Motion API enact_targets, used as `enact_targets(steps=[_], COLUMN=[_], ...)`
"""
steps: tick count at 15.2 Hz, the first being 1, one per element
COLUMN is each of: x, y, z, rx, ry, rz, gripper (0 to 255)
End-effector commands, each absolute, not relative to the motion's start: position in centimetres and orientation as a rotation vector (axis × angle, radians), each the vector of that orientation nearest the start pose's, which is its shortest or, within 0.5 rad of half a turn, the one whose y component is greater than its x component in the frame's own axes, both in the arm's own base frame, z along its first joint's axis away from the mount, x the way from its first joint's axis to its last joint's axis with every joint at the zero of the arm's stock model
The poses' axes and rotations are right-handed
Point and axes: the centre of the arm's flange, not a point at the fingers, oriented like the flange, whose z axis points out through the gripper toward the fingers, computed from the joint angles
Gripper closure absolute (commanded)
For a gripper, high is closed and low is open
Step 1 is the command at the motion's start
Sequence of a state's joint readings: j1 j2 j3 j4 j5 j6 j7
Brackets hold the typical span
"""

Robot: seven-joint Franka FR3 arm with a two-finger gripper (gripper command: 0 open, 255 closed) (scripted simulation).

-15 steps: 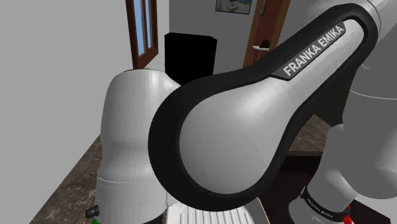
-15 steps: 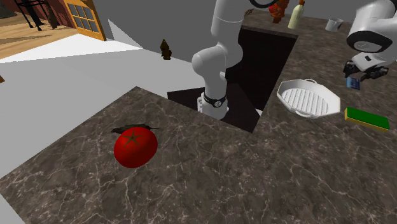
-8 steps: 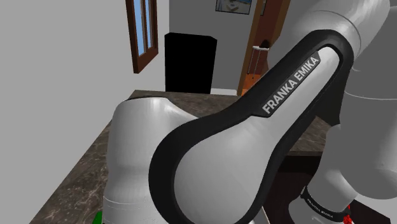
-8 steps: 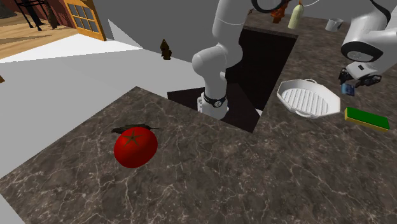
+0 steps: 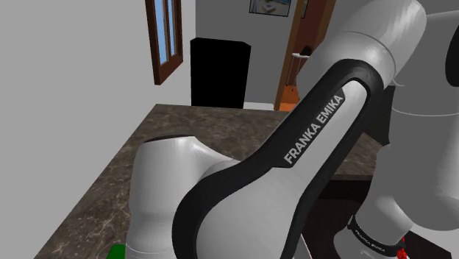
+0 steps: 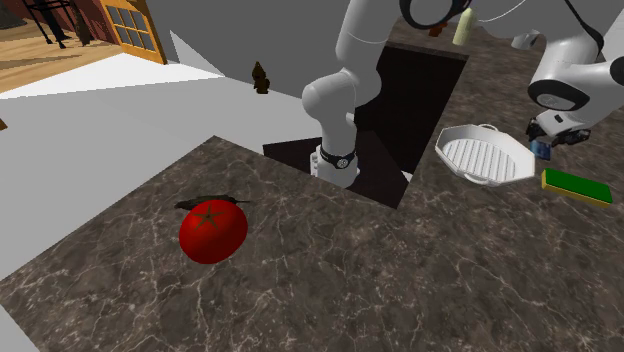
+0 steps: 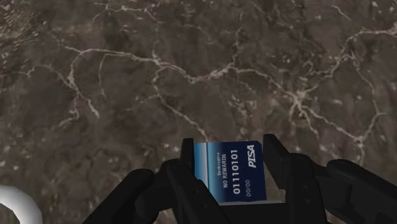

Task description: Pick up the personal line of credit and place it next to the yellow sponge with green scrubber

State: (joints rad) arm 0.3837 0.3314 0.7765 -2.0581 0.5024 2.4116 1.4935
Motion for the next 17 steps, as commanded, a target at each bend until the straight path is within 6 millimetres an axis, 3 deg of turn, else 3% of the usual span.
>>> enact_targets(steps=[1, 5, 6, 11, 15, 17], x=[25.1, 25.1, 25.1, 25.1, 27.1, 27.1], y=[54.2, 54.2, 54.2, 54.2, 52.4, 52.4], z=[33.0, 33.0, 33.0, 33.0, 37.2, 37.2], rx=[-2.63, -2.63, -2.63, -2.63, -2.63, -2.63], ry=[1.021, 1.021, 1.021, 1.021, 1.021, 1.021], rz=[0.788, 0.788, 0.788, 0.788, 0.788, 0.788], gripper=[255, 255, 0, 0, 0, 0])
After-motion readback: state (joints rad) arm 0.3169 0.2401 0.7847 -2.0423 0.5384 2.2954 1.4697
